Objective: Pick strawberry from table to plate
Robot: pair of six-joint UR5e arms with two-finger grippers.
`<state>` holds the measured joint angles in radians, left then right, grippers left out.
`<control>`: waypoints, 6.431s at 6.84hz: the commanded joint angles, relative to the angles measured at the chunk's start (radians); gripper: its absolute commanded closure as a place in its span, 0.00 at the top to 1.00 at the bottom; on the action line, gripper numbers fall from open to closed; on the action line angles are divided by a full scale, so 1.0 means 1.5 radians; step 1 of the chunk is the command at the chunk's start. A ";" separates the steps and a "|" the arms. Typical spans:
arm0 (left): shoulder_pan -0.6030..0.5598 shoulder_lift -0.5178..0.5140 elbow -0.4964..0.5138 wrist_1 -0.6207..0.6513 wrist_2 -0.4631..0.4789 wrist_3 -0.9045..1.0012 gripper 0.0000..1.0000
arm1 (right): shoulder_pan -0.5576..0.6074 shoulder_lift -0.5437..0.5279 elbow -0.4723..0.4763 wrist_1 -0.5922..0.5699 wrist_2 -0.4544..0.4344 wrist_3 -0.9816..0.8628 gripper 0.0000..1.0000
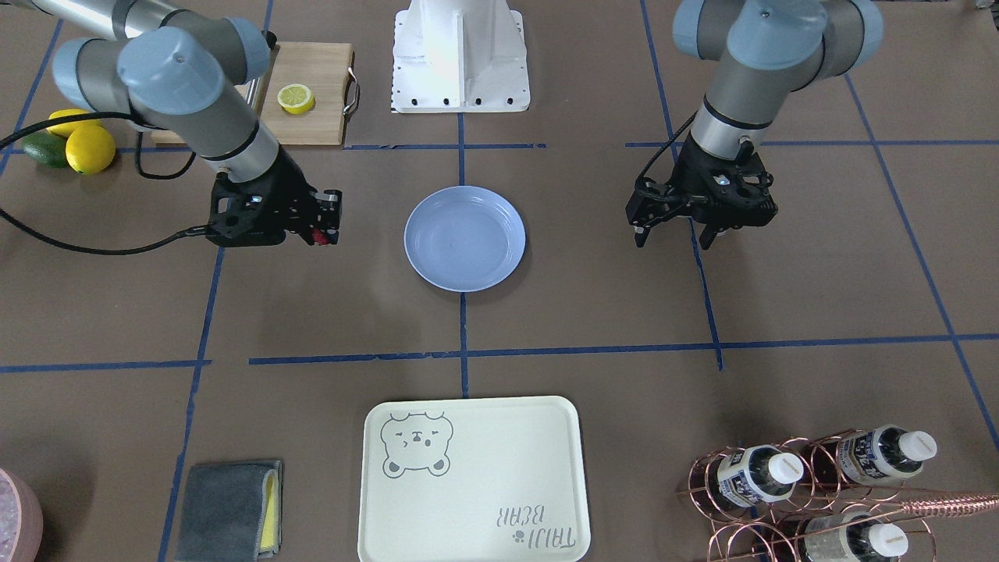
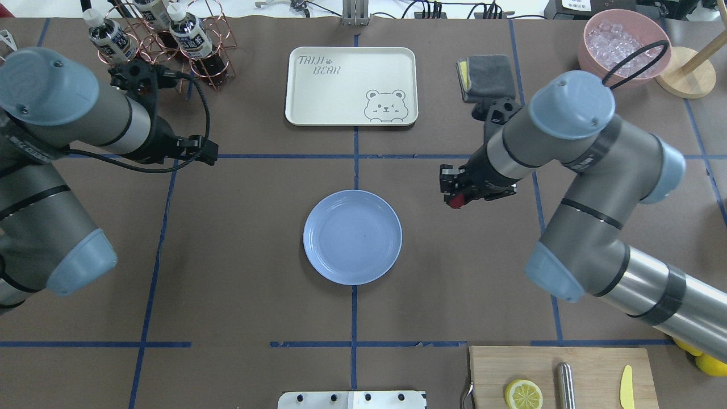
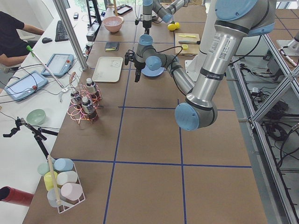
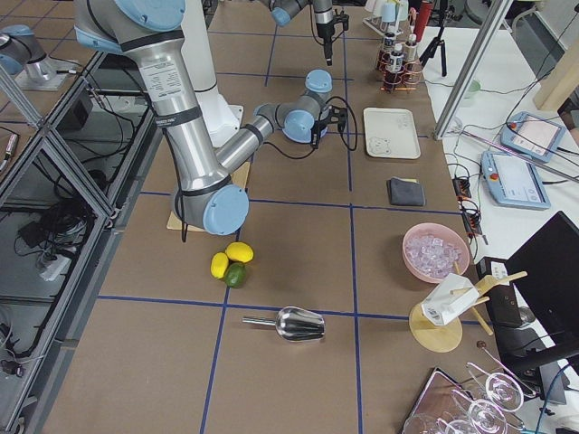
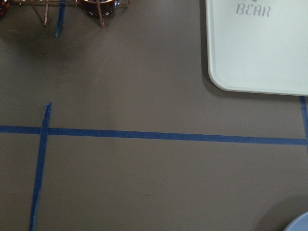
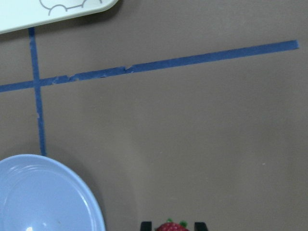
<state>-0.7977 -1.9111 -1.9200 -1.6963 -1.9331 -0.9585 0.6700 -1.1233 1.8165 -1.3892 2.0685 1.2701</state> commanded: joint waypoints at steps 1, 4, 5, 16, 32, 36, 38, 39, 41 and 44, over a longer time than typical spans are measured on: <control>-0.050 0.058 0.001 0.000 -0.014 0.146 1.00 | -0.066 0.057 -0.026 -0.029 -0.066 0.035 0.00; -0.128 0.099 0.008 0.000 -0.048 0.299 1.00 | -0.113 0.179 -0.151 -0.031 -0.112 0.046 0.00; -0.143 0.102 0.010 0.000 -0.048 0.320 1.00 | -0.137 0.183 -0.167 -0.029 -0.133 0.047 0.00; -0.201 0.121 0.015 0.001 -0.066 0.376 1.00 | -0.097 0.223 -0.137 -0.091 -0.132 0.073 1.00; -0.514 0.195 0.197 0.085 -0.222 0.758 1.00 | 0.641 -0.243 -0.216 -0.200 0.202 -1.054 1.00; -0.514 0.211 0.197 0.085 -0.222 0.758 1.00 | 0.652 -0.266 -0.219 -0.188 0.200 -1.045 1.00; -0.513 0.213 0.198 0.085 -0.222 0.757 1.00 | 0.652 -0.264 -0.219 -0.188 0.201 -1.045 1.00; -0.513 0.213 0.198 0.085 -0.222 0.755 1.00 | 0.652 -0.264 -0.219 -0.189 0.201 -1.045 1.00; -0.513 0.213 0.204 0.084 -0.227 0.734 1.00 | 0.652 -0.264 -0.219 -0.188 0.200 -1.044 1.00; -0.512 0.212 0.206 0.075 -0.227 0.681 1.00 | 0.652 -0.260 -0.218 -0.187 0.199 -1.017 1.00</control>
<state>-1.5672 -1.5936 -1.6110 -1.5797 -2.2735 0.0748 1.6475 -1.5162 1.4883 -1.6713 2.3681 -0.2754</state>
